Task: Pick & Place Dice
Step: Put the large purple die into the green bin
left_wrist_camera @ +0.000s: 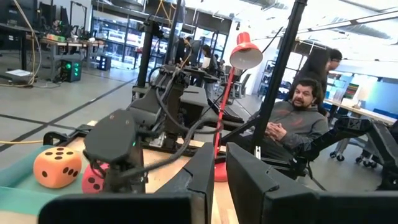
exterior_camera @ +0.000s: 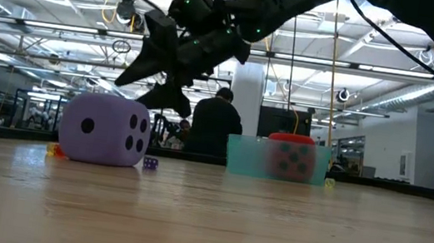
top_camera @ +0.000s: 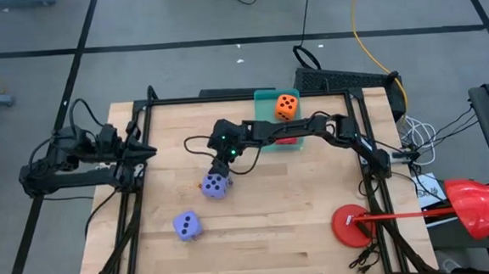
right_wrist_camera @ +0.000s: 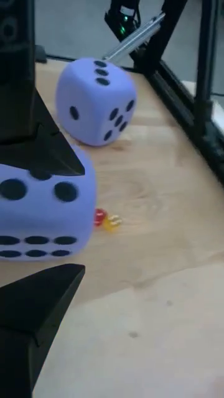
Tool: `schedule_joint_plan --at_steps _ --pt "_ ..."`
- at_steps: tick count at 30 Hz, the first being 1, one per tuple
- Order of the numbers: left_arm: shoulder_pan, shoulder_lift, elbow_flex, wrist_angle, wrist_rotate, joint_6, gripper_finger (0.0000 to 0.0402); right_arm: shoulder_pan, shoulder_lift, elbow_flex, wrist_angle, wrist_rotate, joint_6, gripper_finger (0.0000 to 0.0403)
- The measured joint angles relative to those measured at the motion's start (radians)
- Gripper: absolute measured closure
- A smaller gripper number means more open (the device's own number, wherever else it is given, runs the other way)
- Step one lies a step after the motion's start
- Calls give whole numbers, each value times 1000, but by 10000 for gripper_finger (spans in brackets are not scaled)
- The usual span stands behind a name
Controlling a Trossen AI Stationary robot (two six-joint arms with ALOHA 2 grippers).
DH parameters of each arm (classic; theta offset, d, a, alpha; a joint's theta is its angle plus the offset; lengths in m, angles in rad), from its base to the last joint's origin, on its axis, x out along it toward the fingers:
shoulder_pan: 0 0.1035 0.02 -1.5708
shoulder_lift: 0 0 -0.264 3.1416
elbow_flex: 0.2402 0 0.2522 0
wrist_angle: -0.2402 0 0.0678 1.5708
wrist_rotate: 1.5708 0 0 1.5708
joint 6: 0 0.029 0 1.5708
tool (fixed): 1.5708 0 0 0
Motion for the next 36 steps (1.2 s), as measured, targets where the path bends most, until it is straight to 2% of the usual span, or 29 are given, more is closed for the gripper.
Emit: schedule_joint_plan --at_steps 10,19,22,30,36 --pt "0 0 0 -1 0 3 355 8 0 -139 175 -82 113 167" --pt "0 0 0 -2 0 4 355 53 -2 -235 290 -81 131 171" --pt "0 0 0 -3 0 4 355 67 -2 -268 349 -80 134 191" --pt "0 0 0 -41 -1 2 355 97 -2 -304 477 -49 138 282" --pt "0 0 0 -53 -1 -9 355 100 -4 -307 541 -47 214 286"
